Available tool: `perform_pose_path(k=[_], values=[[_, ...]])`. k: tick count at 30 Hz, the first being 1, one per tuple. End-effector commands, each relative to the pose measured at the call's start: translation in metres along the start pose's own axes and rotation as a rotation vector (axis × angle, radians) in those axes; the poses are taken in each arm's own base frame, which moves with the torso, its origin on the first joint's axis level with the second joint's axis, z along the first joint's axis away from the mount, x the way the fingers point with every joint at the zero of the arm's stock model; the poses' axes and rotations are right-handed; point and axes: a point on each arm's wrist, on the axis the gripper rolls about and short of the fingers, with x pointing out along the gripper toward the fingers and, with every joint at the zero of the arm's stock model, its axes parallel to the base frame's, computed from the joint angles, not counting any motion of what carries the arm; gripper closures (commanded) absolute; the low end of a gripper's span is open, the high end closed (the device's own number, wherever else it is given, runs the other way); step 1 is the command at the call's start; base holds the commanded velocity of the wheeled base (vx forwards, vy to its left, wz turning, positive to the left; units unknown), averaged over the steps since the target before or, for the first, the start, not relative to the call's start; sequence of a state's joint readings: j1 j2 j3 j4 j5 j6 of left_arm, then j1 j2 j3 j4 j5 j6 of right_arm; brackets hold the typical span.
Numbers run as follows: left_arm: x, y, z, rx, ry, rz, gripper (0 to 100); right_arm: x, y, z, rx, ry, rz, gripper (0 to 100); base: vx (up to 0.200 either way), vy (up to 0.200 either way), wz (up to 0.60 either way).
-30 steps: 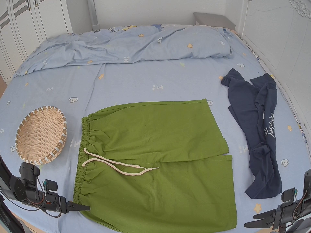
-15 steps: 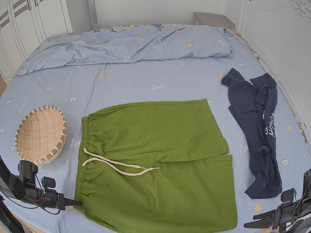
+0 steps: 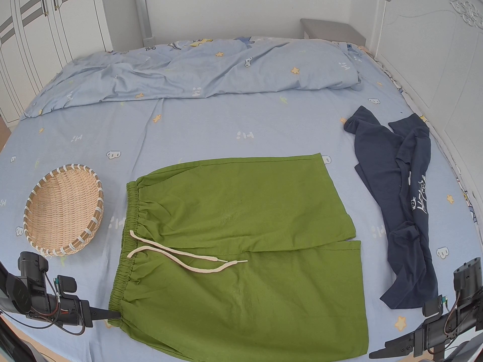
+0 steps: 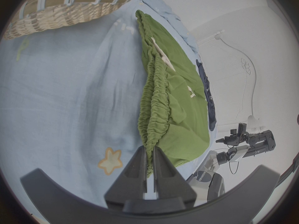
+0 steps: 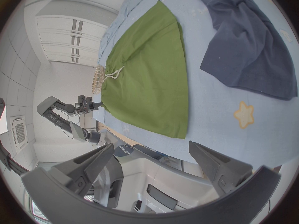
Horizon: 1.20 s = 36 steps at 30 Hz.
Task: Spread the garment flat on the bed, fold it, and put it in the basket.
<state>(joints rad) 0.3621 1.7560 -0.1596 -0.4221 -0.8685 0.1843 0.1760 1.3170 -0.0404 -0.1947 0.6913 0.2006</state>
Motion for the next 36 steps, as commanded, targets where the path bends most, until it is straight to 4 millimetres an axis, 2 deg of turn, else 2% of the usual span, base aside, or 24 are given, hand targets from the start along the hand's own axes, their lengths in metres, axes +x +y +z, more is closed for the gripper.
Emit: perform_pose_path(k=[1,6,14,17,22,26,36], values=[[-0.011,-0.004,-0.006,-0.005,-0.048,0.004,100,0.022,-0.02,0.01,0.033,0.113,-0.023,0,0.0,0.0,0.0],[-0.011,-0.005,-0.009,-0.009,-0.042,0.002,100,0.031,-0.027,0.011,0.043,0.124,-0.029,0,0.0,0.0,0.0],[-0.011,-0.006,-0.009,-0.007,-0.04,0.0,100,0.035,-0.027,0.014,0.033,0.135,-0.023,0,0.0,0.0,0.0],[-0.011,-0.006,-0.01,-0.008,-0.039,-0.001,100,0.047,-0.029,0.017,0.014,0.185,-0.018,0,0.0,0.0,0.0],[-0.011,-0.005,-0.009,-0.009,-0.041,0.0,100,0.05,-0.029,0.02,-0.016,0.16,0.0,0,0.0,0.0,0.0],[-0.011,-0.005,-0.009,-0.012,-0.044,0.002,100,0.058,-0.028,0.019,-0.036,0.209,0.004,0,0.0,0.0,0.0],[-0.012,-0.003,-0.007,-0.015,-0.055,0.008,100,0.061,-0.027,0.023,-0.049,0.202,0.005,0,0.0,0.0,0.0]])
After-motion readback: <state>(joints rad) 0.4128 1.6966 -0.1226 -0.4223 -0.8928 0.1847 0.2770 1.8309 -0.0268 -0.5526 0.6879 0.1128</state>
